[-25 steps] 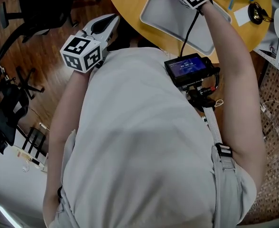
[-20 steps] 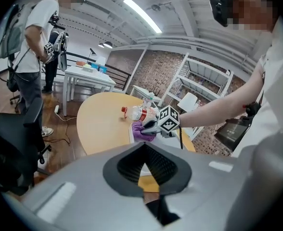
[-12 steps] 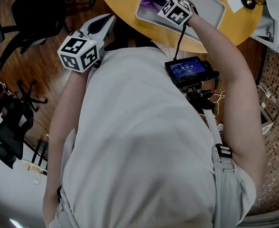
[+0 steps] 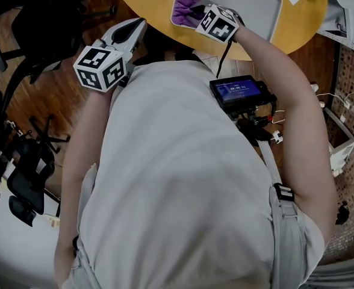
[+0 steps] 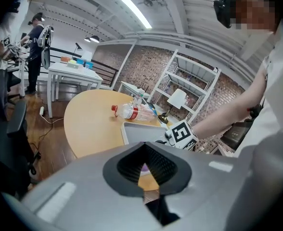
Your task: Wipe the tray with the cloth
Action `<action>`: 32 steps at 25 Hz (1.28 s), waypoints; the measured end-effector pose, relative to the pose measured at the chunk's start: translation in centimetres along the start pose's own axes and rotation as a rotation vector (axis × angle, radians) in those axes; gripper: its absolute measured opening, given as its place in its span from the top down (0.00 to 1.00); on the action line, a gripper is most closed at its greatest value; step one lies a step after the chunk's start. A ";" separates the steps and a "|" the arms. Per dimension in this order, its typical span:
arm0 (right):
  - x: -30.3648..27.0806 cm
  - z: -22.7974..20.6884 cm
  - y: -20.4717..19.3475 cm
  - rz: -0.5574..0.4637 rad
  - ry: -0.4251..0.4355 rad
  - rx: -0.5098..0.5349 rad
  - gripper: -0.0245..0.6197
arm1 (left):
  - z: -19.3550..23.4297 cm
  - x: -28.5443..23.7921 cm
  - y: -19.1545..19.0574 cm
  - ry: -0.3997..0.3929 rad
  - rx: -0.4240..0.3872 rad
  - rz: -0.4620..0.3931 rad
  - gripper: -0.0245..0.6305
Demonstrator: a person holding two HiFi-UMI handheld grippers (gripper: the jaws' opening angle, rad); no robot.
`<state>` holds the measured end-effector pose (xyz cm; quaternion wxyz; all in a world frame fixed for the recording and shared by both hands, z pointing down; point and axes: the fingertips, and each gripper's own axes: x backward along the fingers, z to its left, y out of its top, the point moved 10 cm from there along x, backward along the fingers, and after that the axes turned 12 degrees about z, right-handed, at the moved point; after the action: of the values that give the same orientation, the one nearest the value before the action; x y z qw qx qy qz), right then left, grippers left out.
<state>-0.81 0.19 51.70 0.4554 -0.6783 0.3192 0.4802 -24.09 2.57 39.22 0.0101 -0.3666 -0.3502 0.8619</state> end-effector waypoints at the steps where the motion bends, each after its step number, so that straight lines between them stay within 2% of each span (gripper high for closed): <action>1: 0.0 0.1 -0.1 0.001 0.027 -0.001 0.87 | 0.1 -0.1 0.1 -0.005 -0.003 0.006 0.96; 4: 0.2 0.1 -0.2 0.015 0.063 -0.003 0.87 | 0.1 -0.5 0.7 -0.024 -0.022 0.023 0.96; 11: 0.3 -0.7 -1.1 0.025 0.036 -0.006 0.87 | 0.8 -2.0 2.9 -0.068 -0.065 0.040 0.96; 12: 0.3 -0.9 -1.3 0.026 0.031 -0.028 0.87 | 0.8 -2.4 3.1 -0.075 -0.070 0.046 0.96; 14: 0.5 -1.6 -2.2 0.016 0.012 -0.141 0.87 | 0.6 -3.3 3.6 -0.092 -0.089 0.065 0.96; 16: 0.8 -2.0 -3.0 -0.011 -0.043 -0.242 0.87 | 0.5 -4.1 4.2 -0.105 -0.117 0.088 0.96; 19: 0.7 -1.3 -2.4 -0.058 -0.133 -0.296 0.87 | 0.8 -3.3 4.7 -0.115 -0.165 0.112 0.96; 23: 0.1 1.0 -0.5 -0.136 -0.160 -0.476 0.87 | 2.3 -0.4 3.5 -0.135 -0.207 0.138 0.96; 25: 0.0 1.7 -0.3 -0.145 -0.187 -0.481 0.87 | 2.4 -0.1 3.0 -0.143 -0.221 0.158 0.96; 28: 1.6 1.7 -3.2 -0.123 -0.228 -0.461 0.87 | -0.9 -2.3 3.7 -0.170 -0.256 0.190 0.96; 32: 4.0 1.1 -9.7 -0.119 -0.272 -0.553 0.86 | -5.4 -6.3 5.0 -0.219 -0.310 0.233 0.96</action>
<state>8.57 4.93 50.82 0.3196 -0.7235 0.0723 0.6077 -14.86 0.31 37.43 -0.1841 -0.3061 -0.4329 0.8276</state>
